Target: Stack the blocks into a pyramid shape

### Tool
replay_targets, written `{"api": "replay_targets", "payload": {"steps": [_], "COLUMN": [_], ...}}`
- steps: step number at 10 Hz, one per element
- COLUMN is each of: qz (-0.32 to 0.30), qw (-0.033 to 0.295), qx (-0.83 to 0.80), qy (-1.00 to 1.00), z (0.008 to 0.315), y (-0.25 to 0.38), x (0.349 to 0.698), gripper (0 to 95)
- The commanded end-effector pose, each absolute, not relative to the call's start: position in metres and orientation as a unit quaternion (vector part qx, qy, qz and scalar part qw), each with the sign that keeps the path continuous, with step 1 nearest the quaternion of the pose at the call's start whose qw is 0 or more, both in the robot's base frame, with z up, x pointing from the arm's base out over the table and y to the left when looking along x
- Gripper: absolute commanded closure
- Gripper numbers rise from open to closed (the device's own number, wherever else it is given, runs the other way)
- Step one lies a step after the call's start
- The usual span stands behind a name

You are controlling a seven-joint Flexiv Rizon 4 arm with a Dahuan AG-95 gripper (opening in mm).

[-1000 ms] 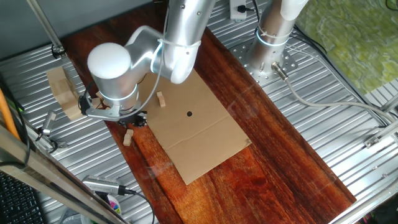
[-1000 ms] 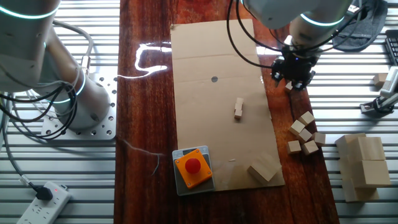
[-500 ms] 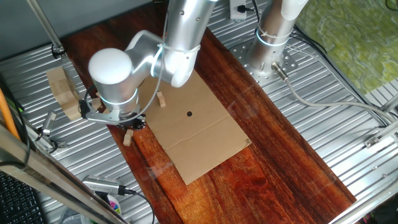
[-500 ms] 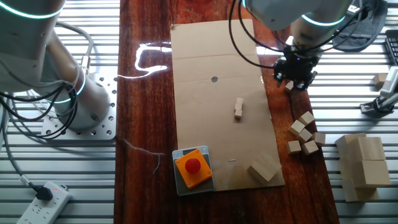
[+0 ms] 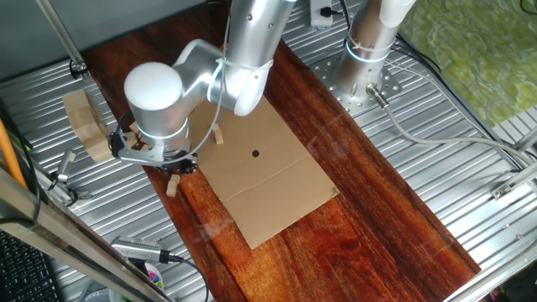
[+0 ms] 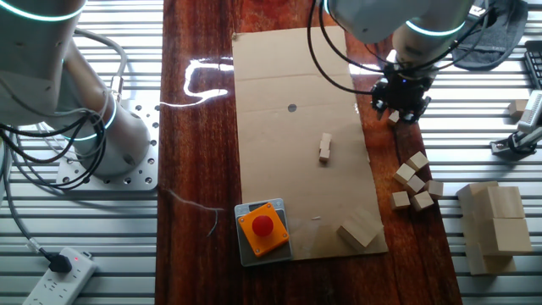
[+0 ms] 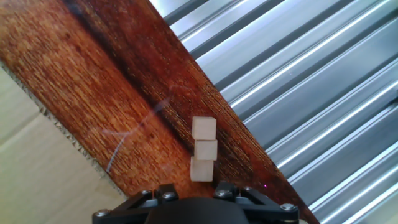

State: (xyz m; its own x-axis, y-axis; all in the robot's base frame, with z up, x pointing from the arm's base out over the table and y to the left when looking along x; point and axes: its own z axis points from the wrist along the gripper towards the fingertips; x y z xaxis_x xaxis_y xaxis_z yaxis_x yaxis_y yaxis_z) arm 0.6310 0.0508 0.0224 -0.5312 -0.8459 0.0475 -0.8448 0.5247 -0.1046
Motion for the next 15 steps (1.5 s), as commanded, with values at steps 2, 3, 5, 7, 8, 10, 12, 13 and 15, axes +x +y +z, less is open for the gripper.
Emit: {"api": "replay_targets", "payload": {"steps": [2,3,5,7,8,10,12,13,15], "qz": [-0.045,-0.044,-0.04,-0.031,-0.026,-0.027,-0.029,-0.03,-0.033], "qw": [0.015,0.018,0.021,0.028,0.031,0.032,0.033,0.034,0.033], "qx": [-0.476,-0.477,-0.476,-0.472,-0.469,-0.466,-0.465,-0.467,-0.471], "qy": [0.878,0.878,0.878,0.881,0.882,0.884,0.884,0.883,0.881], "z": [0.023,0.023,0.022,0.02,0.019,0.017,0.016,0.016,0.016], "y": [0.051,0.051,0.051,0.053,0.055,0.061,0.062,0.062,0.062], "x": [0.63,0.63,0.63,0.63,0.63,0.63,0.63,0.63,0.63], "gripper": [57.0,57.0,57.0,57.0,57.0,57.0,76.0,76.0,95.0]}}
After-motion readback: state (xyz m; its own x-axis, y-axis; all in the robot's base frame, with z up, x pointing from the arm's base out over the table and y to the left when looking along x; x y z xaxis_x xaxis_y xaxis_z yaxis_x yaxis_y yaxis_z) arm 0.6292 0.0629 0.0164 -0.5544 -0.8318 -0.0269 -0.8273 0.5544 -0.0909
